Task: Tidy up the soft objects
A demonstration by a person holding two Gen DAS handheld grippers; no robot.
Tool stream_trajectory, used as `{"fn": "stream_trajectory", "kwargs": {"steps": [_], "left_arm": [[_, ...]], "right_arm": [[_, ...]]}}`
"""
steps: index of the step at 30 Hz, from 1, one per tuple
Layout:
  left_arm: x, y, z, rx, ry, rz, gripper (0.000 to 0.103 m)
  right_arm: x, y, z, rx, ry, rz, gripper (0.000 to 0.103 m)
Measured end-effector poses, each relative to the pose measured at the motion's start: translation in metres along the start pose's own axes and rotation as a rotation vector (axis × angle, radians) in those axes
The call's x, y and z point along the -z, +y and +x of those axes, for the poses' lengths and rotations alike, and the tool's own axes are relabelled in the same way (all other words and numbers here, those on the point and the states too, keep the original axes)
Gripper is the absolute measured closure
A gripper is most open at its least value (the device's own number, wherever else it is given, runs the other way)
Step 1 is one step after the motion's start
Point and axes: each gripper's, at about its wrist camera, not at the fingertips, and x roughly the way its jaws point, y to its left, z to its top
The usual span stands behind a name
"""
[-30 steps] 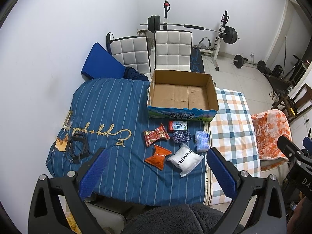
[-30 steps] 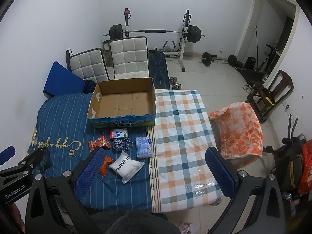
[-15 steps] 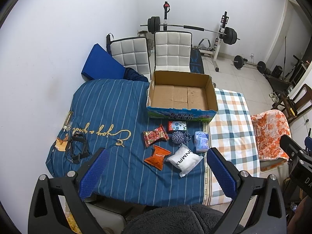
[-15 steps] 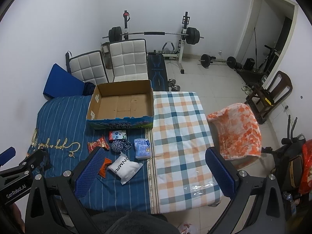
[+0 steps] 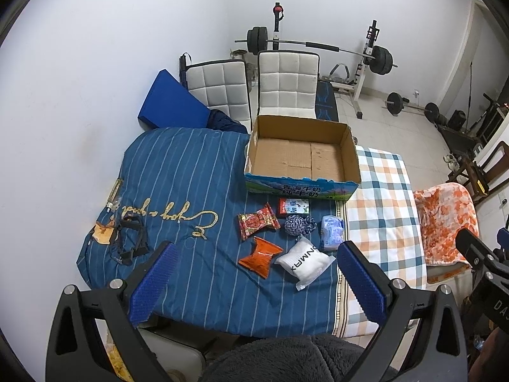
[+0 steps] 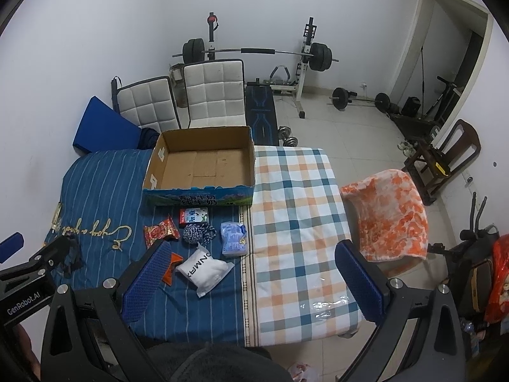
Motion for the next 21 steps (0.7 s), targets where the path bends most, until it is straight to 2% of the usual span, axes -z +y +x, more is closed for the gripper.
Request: {"fn": "stream_trajectory", "kwargs": {"steps": [16,21], "left_arm": [[-0.001,0.002,0.004,0.008,0.011,-0.023,0.000],[-0.001,0.008,0.022,-0.001,0.015,-0.060,0.000]], "right_arm": [[0.001,0.015,0.012,-0.013,0.015,-0.022,0.000],[0.002,0.018,0.027,-0.030,0.031,-0.018,0.000]]}}
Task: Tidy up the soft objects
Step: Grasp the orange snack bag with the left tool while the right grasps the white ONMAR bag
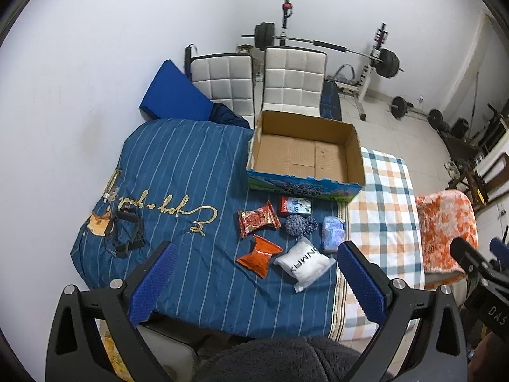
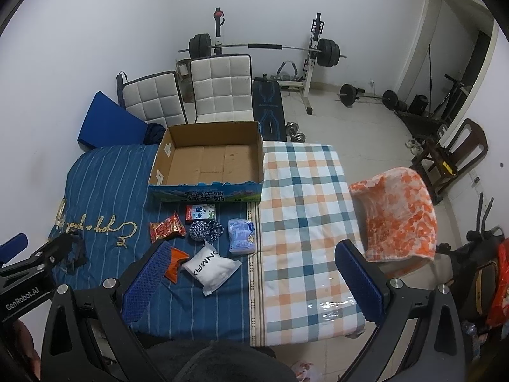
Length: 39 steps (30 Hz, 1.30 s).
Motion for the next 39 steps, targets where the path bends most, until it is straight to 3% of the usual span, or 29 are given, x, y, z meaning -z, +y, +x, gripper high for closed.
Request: {"fn": "stream_trajectory", "kwargs": {"steps": [6,13,18,22,24,27,31,34,39], "left_arm": [[0.000,0.024,0.074,-0.070,0.076,-0.061,0.000],[0.022,0.035,0.185,-0.183,0.216,-0.010,0.000],[0.043,0.036,0.247,-0.170,0.313,0.019,0.000],[0.062,0.037,0.279,-0.135,0.368,0.032,0.000],[0.069,0.037,0.289,-0.117,0.379,0.041,0.000],[0.078,0.035,0.306,-0.083,0.422,0.057,0.000],[0.076,0.029,0.320,-0.051,0.432,0.079,0.000],[0.073,0.021,0.328,-0.028,0.430,0.109,0.000],[0.075,0.008,0.361,-0.006,0.483,0.144,0.000]], "right_arm": [[0.003,0.013,0.093,-0.027,0.134,-0.080,0.000],[0.042,0.054,0.263,-0.030,0.381,-0.280,0.000],[0.082,0.094,0.355,-0.070,0.516,-0.415,0.000],[0.117,0.129,0.393,-0.032,0.576,-0.588,0.000],[0.128,0.137,0.407,-0.041,0.601,-0.612,0.000],[0.132,0.141,0.428,-0.082,0.650,-0.560,0.001],[0.124,0.126,0.444,-0.123,0.706,-0.376,0.013],[0.119,0.099,0.444,-0.089,0.704,-0.215,0.018],[0.127,0.046,0.439,-0.051,0.723,0.030,0.018]]}}
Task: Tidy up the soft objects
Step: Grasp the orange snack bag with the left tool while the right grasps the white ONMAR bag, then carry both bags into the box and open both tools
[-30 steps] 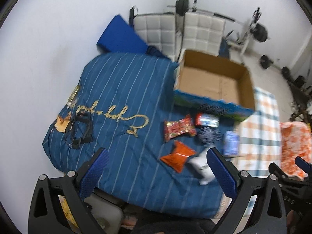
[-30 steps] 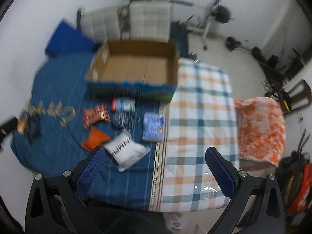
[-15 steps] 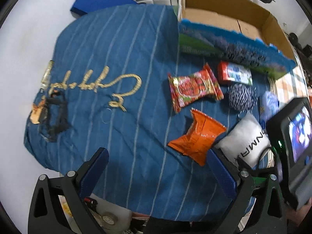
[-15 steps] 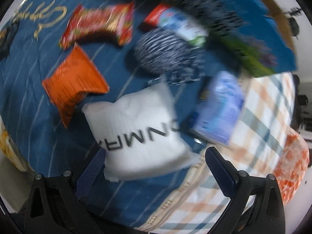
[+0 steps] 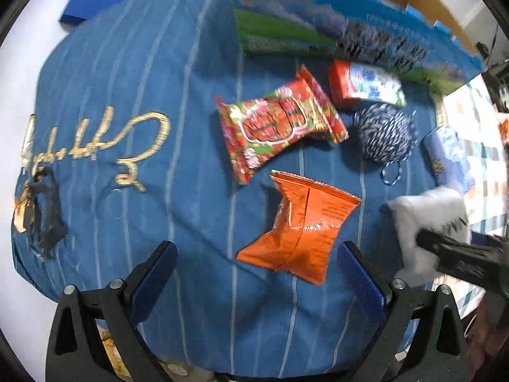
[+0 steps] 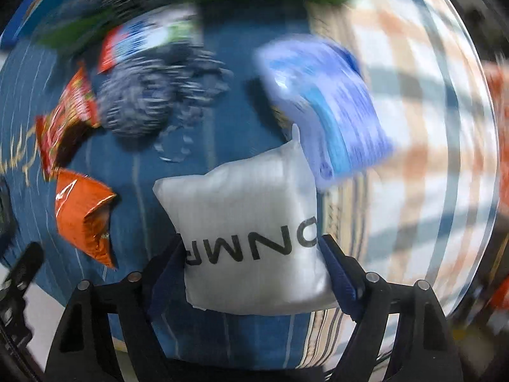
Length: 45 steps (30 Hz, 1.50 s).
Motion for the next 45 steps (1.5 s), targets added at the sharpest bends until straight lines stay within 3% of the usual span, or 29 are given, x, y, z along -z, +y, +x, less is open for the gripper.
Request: {"fn": "stream_trajectory", "kwargs": {"steps": [3,9,12,14,17,19,24,26,30,34,41,45], "left_arm": [[-0.007,-0.012,0.021,0.000,0.034,0.033,0.000],[-0.015,-0.023,0.042,0.061,0.074,0.043,0.001],[-0.018,-0.022,0.045,0.083,0.081,0.023,0.013],[-0.018,-0.024,0.046,0.082,0.086,0.027,0.030],[-0.019,-0.026,0.052,0.061,0.103,0.049,0.045],[-0.017,-0.030,0.060,0.056,0.116,0.052,0.046],[-0.008,-0.035,0.071,0.036,0.108,0.056,0.047],[-0.004,-0.034,0.072,0.038,0.099,0.051,0.053],[0.006,-0.027,0.059,0.040,0.094,0.037,0.059],[0.013,-0.025,0.050,0.017,0.062,0.034,0.061],[0.025,-0.028,0.009,0.008,-0.019,0.022,0.062],[0.033,-0.026,-0.017,0.038,-0.055,0.006,0.062]], "right_arm": [[0.005,-0.012,0.008,-0.061,0.041,0.022,0.017],[0.004,-0.021,-0.007,-0.074,0.037,0.009,0.017],[0.006,-0.022,-0.006,-0.064,0.045,0.012,0.017],[0.000,-0.015,-0.004,-0.062,0.051,0.019,0.017],[-0.012,-0.011,0.007,-0.062,0.048,0.021,0.015],[-0.011,-0.006,0.006,-0.065,0.055,0.021,0.010],[-0.021,0.006,0.025,-0.016,0.061,-0.007,0.009],[-0.021,0.008,0.031,-0.003,0.067,-0.010,0.009],[-0.020,0.013,0.039,0.021,0.059,-0.014,0.009],[-0.022,0.026,0.048,0.045,0.038,-0.026,0.020],[-0.001,0.026,0.034,0.037,-0.001,-0.014,0.028],[0.014,0.028,0.014,0.018,-0.048,-0.014,0.029]]}}
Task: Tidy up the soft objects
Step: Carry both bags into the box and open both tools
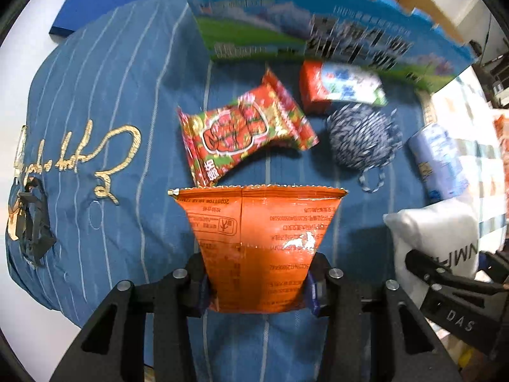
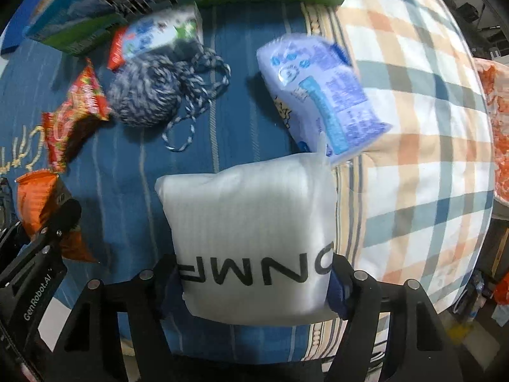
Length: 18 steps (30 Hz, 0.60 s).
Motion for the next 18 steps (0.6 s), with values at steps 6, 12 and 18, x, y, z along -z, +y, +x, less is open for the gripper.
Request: {"fn": "stream_trajectory", "kwargs": {"steps": [6,12,18], "left_arm": [[0.003,0.004,-0.055,0.052,-0.082,0.012,0.062],[-0.027,0.008,-0.112,0.122,-0.180,0.039,0.062],[-0.070,0.011,-0.172,0.212,-0.276,0.070,0.062]], "right_arm": [[0.018,0.004,-0.047,-0.040,-0.085,-0.006,0.030],[0.030,-0.005,-0.117,-0.099,-0.195,0.013,0.030],[0.020,-0.007,-0.201,-0.156,-0.312,0.027,0.030]]}}
